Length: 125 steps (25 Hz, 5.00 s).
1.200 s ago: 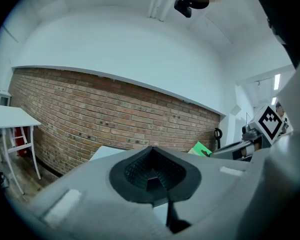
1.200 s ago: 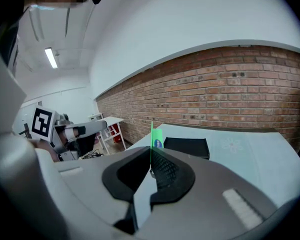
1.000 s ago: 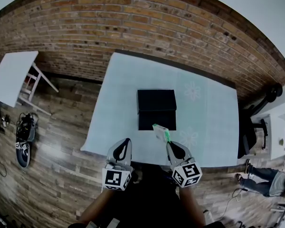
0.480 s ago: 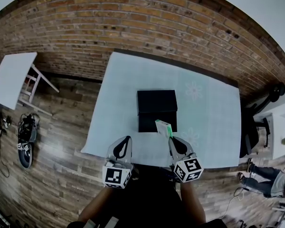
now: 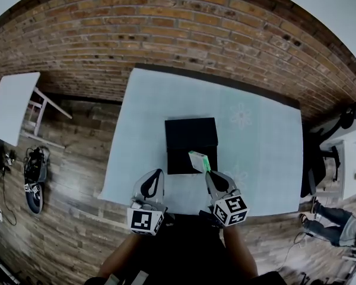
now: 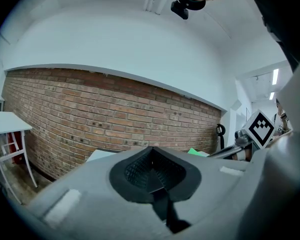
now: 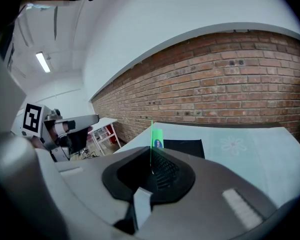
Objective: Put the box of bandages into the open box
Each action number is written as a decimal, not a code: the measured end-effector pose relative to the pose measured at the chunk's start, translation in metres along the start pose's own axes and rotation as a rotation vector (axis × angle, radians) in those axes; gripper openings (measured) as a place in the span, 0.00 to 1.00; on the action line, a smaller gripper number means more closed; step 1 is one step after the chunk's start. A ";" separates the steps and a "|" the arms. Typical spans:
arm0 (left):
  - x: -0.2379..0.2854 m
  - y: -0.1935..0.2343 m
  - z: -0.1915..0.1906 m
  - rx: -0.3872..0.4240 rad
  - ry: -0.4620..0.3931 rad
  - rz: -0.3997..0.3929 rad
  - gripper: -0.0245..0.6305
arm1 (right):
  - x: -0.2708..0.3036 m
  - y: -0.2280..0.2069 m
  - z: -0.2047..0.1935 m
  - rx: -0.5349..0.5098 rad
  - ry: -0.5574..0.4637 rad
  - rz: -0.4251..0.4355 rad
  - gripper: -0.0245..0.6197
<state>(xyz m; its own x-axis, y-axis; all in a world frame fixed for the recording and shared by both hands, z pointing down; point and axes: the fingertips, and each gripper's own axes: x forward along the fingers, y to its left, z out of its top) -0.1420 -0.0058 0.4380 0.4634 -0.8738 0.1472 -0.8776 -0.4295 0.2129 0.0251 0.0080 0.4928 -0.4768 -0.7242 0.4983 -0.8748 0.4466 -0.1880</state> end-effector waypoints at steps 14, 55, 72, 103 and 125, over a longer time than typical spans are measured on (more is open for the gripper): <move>0.050 -0.006 -0.015 -0.011 0.054 0.009 0.03 | 0.030 -0.017 -0.013 0.037 0.057 0.071 0.05; 0.106 -0.016 -0.074 -0.037 0.210 0.014 0.04 | 0.089 -0.033 -0.089 0.246 0.247 0.256 0.05; 0.115 -0.015 -0.086 -0.047 0.243 0.000 0.04 | 0.107 -0.039 -0.123 0.463 0.332 0.289 0.05; 0.111 -0.008 -0.086 -0.058 0.240 0.025 0.04 | 0.116 -0.043 -0.132 0.537 0.372 0.279 0.11; 0.112 -0.010 -0.086 -0.058 0.241 0.022 0.03 | 0.118 -0.046 -0.135 0.468 0.416 0.233 0.15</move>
<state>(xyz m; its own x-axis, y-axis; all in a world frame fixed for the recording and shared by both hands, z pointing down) -0.0704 -0.0798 0.5356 0.4661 -0.8004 0.3769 -0.8826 -0.3910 0.2611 0.0209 -0.0271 0.6746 -0.6669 -0.3309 0.6676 -0.7428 0.2240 -0.6310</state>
